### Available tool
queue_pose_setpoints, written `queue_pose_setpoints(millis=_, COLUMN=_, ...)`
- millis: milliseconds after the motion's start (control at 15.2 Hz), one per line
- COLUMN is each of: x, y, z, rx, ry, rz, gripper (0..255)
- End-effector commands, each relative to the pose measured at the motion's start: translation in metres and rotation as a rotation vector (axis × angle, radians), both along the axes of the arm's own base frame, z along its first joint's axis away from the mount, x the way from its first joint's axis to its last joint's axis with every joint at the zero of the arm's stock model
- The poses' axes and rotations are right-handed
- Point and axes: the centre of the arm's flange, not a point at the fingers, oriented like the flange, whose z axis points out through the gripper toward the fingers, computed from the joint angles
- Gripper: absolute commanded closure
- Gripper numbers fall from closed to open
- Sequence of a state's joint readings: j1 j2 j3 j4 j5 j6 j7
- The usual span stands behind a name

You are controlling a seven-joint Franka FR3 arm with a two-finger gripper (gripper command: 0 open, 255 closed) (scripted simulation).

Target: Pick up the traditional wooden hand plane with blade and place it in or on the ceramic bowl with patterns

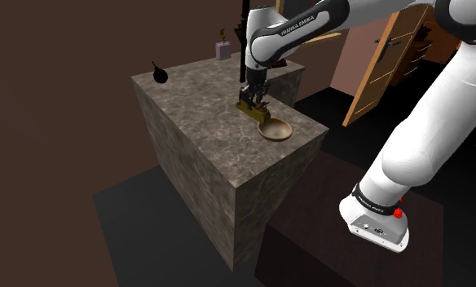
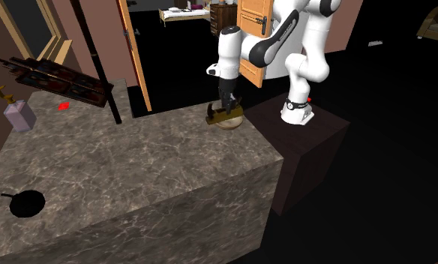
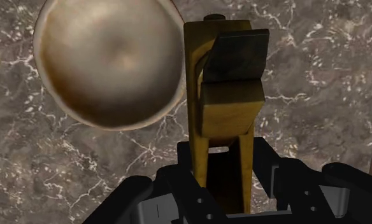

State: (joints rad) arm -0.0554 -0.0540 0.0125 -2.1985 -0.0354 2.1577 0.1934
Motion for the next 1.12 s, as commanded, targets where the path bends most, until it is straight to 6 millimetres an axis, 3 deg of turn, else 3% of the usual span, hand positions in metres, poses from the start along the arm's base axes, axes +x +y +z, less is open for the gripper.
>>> queue_pose_setpoints(millis=0, x=-0.019, y=-0.017, z=0.0, rx=0.001, ry=-0.001, rz=0.001, gripper=255)
queue_pose_setpoints(millis=330, x=-0.068, y=-0.061, z=0.001, rx=0.001, ry=-0.001, rz=0.001, gripper=255)
queue_pose_setpoints(millis=396, x=-0.085, y=-0.077, z=0.001, rx=0.001, ry=-0.001, rz=0.001, gripper=255)
queue_pose_setpoints(millis=1056, x=-0.085, y=-0.077, z=-0.052, rx=0.001, ry=-0.001, rz=0.001, gripper=255)
